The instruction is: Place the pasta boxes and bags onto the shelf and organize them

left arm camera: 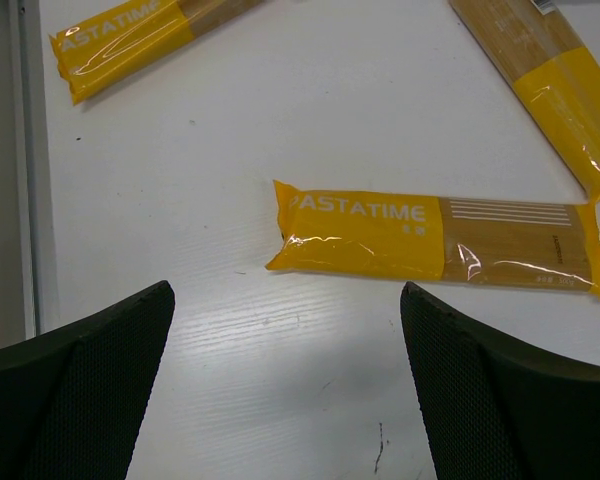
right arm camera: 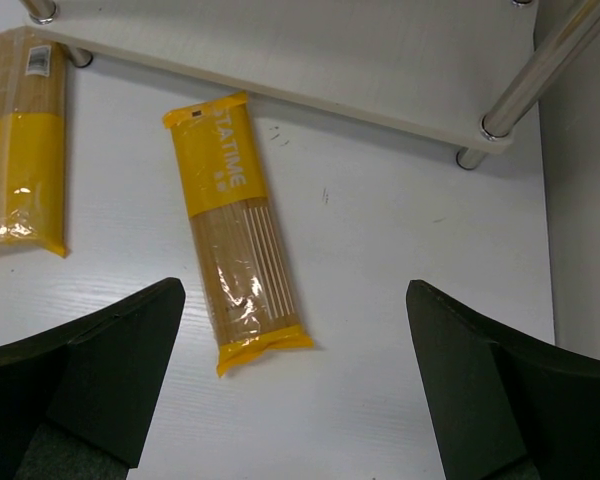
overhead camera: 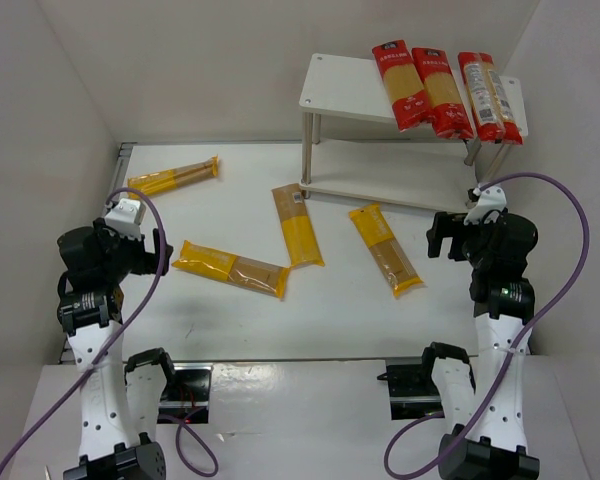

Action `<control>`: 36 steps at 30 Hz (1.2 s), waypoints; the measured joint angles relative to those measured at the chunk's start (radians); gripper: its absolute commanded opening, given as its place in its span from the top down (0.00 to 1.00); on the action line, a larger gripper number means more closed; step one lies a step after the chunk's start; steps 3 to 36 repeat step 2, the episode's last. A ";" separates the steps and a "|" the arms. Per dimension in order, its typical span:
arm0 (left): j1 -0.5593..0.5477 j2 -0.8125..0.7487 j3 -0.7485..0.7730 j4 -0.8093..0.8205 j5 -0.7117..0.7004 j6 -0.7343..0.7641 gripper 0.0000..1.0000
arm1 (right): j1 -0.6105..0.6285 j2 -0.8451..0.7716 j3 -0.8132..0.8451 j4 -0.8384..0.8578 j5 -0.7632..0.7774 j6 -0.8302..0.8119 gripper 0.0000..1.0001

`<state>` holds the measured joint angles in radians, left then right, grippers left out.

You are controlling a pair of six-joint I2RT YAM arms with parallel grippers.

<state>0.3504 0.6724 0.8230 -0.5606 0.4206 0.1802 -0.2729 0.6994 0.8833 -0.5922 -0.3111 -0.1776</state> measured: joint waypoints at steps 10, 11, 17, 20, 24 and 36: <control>0.000 0.000 0.000 0.000 0.000 0.000 0.01 | 0.000 0.000 0.000 0.000 -0.002 0.000 0.00; 0.000 0.000 0.000 0.000 0.000 0.000 0.01 | 0.000 0.000 0.000 0.000 -0.002 0.000 0.00; 0.000 0.000 0.000 0.000 0.000 0.000 0.01 | 0.000 0.000 0.000 0.000 -0.002 0.000 0.00; 0.000 0.000 0.000 0.000 0.000 0.000 0.01 | 0.000 0.000 0.000 0.000 -0.002 0.000 0.00; 0.000 0.000 0.000 0.000 0.000 0.000 0.01 | 0.000 0.000 0.000 0.000 -0.002 0.000 0.00; 0.000 0.000 0.000 0.000 0.000 0.000 0.01 | 0.000 0.000 0.000 0.000 -0.002 0.000 0.00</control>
